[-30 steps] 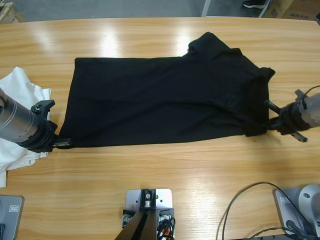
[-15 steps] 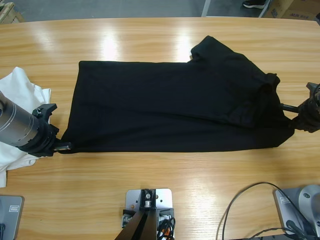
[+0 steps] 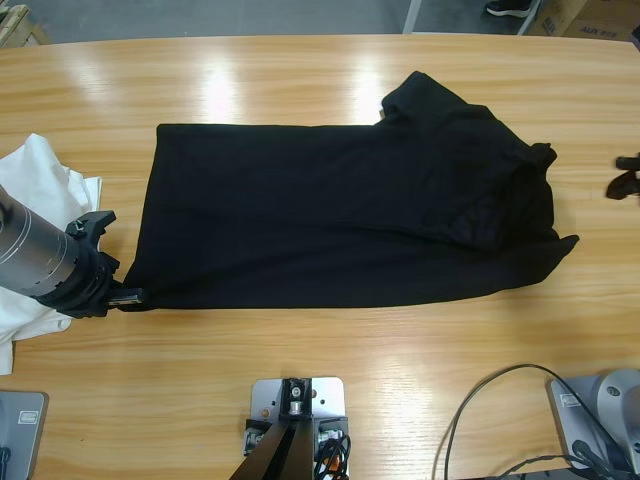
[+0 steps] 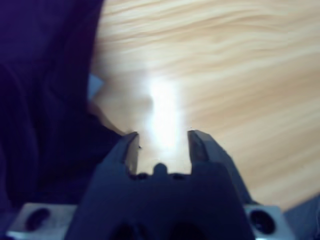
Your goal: Fold clothes
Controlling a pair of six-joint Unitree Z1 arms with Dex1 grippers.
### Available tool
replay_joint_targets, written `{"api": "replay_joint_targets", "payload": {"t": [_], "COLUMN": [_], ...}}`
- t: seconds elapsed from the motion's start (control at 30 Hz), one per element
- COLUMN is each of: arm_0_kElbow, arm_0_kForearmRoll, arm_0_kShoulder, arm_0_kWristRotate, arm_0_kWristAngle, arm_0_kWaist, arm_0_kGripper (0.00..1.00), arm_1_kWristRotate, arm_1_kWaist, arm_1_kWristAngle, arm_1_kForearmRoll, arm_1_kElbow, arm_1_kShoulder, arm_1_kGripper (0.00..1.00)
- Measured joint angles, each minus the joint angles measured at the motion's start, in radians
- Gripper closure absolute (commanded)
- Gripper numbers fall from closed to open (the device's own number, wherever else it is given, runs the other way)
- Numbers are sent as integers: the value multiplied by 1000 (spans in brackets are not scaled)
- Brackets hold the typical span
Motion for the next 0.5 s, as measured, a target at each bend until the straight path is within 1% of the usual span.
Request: {"api": "replay_joint_targets", "payload": {"t": [0.07,0.1,0.13,0.17,0.2,0.23,0.3,0.33,0.47,0.5], "arm_0_kElbow": [0,0,0,0,0,0,0,0,-5,-8], "arm_0_kForearmRoll": [0,0,0,0,0,0,0,0,-1,-1], "arm_0_kShoulder": [0,0,0,0,0,-1,-1,-2,-37,-50], "arm_0_kWristRotate": [0,0,0,0,0,0,0,-2,-21,-22], "arm_0_kWristAngle": [0,0,0,0,0,0,0,0,13,16], "arm_0_kWaist": [-2,-3,-4,-5,-6,-7,-7,-7,-7,-7], "arm_0_kGripper": [1000,883,481,182,46,36,36,36,41,41], "arm_1_kWristRotate": [7,8,8,5,2,0,0,0,18,25], "arm_1_kWaist": [-4,-4,-4,-4,1,5,10,11,14,15], "arm_1_kWristAngle": [17,50,94,144,193,223,265,287,359,370], "arm_1_kForearmRoll": [27,27,23,18,13,10,6,5,-27,-43], "arm_1_kElbow": [-27,-38,-46,-54,-67,-80,-91,-92,-92,-94], "arm_1_kShoulder": [-17,-27,-34,-38,-40,-41,-41,-39,3,26], "arm_1_kGripper": [13,13,13,19,63,107,123,154,346,380]}}
